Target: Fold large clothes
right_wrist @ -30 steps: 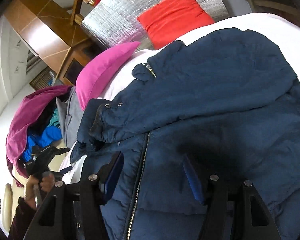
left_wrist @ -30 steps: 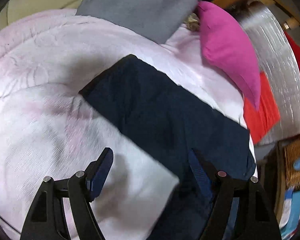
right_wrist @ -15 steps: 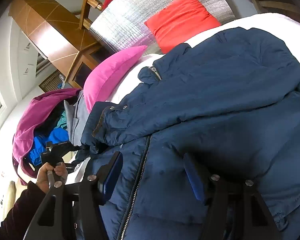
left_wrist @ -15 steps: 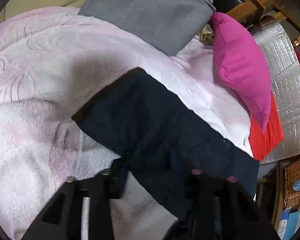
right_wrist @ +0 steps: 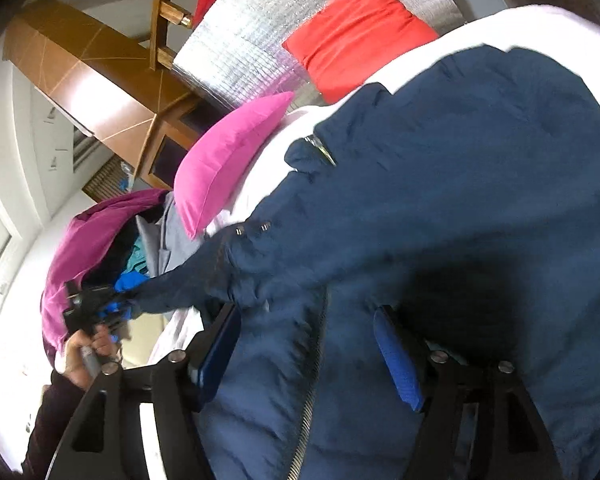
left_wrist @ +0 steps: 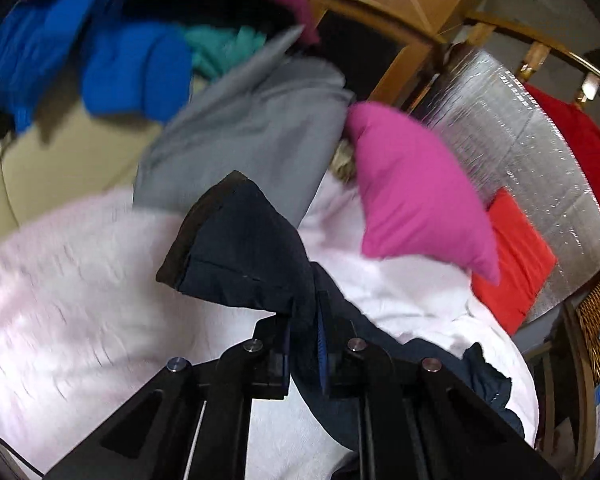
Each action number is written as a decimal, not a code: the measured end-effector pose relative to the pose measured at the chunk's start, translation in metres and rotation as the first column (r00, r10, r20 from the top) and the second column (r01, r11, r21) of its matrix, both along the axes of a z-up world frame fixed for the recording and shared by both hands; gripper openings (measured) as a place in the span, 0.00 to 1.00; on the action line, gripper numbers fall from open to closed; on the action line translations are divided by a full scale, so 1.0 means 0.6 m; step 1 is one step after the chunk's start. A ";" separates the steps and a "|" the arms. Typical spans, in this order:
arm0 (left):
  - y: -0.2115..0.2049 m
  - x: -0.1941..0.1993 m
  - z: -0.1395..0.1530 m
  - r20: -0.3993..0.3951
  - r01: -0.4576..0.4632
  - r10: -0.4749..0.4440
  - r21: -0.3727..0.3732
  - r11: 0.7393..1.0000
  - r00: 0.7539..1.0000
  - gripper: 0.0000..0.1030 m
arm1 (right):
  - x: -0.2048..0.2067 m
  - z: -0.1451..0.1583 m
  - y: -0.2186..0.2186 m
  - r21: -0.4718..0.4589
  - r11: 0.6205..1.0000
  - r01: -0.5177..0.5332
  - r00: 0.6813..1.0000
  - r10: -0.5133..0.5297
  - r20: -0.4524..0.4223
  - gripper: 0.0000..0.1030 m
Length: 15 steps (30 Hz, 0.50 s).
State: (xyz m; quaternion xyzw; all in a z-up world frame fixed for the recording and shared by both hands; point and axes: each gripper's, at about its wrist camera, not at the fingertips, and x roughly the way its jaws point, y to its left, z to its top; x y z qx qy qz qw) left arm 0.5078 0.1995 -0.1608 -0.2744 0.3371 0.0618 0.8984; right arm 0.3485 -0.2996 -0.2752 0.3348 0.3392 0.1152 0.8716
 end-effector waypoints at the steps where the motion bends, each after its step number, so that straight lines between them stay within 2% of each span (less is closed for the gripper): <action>1: -0.001 -0.001 0.013 0.009 0.010 -0.010 0.015 1.000 1.000 0.10 | 0.012 0.011 0.009 -0.033 0.999 -0.003 1.000 0.004 0.011 0.71; 4: -0.010 -0.010 0.038 0.035 0.031 -0.032 0.052 0.998 0.999 0.10 | 0.054 0.042 0.032 -0.144 0.989 0.023 0.999 -0.019 0.032 0.66; 5: -0.012 -0.012 0.044 0.040 0.036 -0.038 0.054 0.998 0.998 0.10 | 0.071 0.049 0.035 -0.162 0.986 0.041 0.999 -0.036 0.033 0.62; 6: -0.015 -0.015 0.049 0.044 0.039 -0.042 0.054 0.998 0.998 0.10 | 0.085 0.053 0.036 -0.176 0.983 0.053 0.998 -0.049 0.028 0.52; 7: -0.018 -0.018 0.055 0.051 0.044 -0.047 0.056 0.997 0.998 0.10 | 0.098 0.054 0.037 -0.196 0.979 0.062 0.998 -0.061 0.012 0.49; 10: -0.029 -0.045 0.079 0.094 0.063 -0.070 0.067 0.996 0.993 0.10 | 0.141 0.031 0.040 -0.267 0.962 0.056 0.993 -0.082 -0.090 0.49; 13: -0.041 -0.068 0.103 0.142 0.080 -0.091 0.078 0.994 0.986 0.10 | 0.168 -0.009 0.045 -0.325 0.946 -0.004 0.978 -0.065 -0.199 0.47; 15: -0.047 -0.086 0.118 0.167 0.093 -0.107 0.090 0.992 0.980 0.10 | 0.163 -0.003 0.053 -0.367 0.930 -0.013 0.980 -0.062 -0.191 0.47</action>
